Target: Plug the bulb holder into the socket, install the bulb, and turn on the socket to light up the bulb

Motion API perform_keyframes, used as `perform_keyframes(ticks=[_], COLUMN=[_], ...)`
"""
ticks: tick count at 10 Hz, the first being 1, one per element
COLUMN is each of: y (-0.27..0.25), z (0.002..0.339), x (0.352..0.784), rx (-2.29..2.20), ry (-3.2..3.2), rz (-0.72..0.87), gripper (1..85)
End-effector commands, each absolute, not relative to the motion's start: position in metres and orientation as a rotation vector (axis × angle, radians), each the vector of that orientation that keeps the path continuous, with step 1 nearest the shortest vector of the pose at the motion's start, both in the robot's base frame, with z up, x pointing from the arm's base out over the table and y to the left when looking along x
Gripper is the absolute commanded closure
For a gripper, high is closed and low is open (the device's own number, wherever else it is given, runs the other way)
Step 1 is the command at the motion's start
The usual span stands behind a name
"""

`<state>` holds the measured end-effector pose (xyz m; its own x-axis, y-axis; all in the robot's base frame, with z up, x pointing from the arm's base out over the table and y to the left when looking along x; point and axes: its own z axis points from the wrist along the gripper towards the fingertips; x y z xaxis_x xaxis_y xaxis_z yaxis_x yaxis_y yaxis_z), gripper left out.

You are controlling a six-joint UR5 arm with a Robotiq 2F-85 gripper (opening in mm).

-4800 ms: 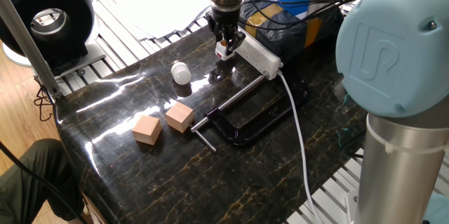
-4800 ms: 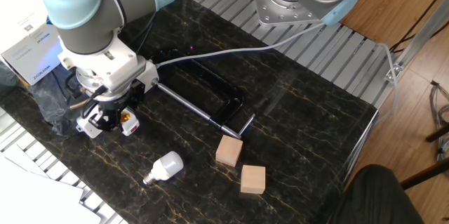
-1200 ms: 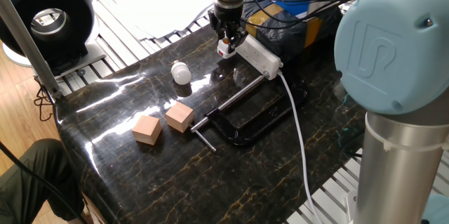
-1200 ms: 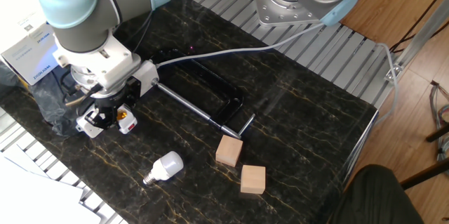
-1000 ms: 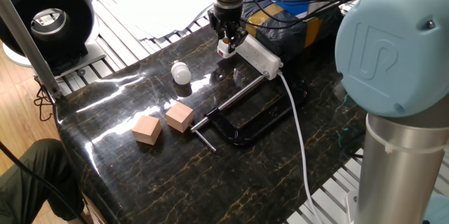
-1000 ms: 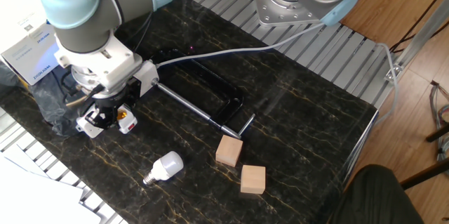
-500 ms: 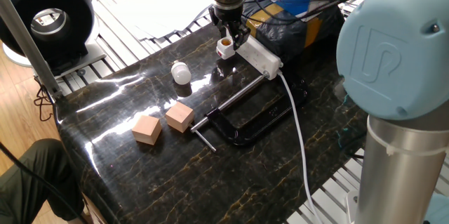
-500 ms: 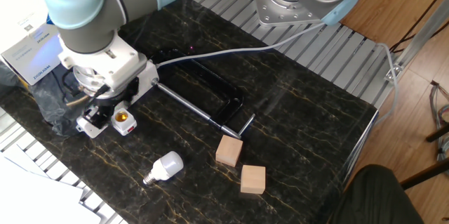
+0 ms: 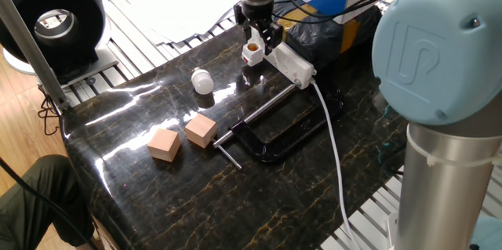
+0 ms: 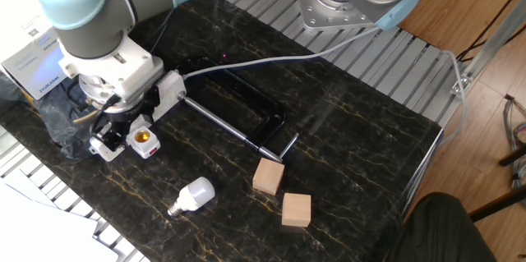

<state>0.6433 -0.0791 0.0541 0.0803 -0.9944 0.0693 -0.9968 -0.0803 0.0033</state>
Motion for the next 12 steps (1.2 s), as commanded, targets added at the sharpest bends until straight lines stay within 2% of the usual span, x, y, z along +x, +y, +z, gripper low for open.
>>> perform_keyframes(ticks=[1,3,5,6,8,10,11,12], y=[-0.075,-0.067,-0.047,-0.038,-0.014,-0.020,-0.017,-0.007], z=[0.069,0.081,0.092,0.100,0.116,0.121,0.118,0.117], x=[0.633,0.628,0.623,0.629,0.615,0.616,0.609,0.598], rx=[2.262,2.237,2.172,2.128,1.877,1.718,1.591,1.513], ry=[-2.101,-2.133,-2.234,-2.314,-2.537,-2.643,-2.689,-2.698], rz=[0.005,-0.019,-0.058,-0.027,-0.071,0.022,0.016,-0.033], gripper=[12.0,8.7,9.3,10.7,13.0,13.3,37.7,45.7])
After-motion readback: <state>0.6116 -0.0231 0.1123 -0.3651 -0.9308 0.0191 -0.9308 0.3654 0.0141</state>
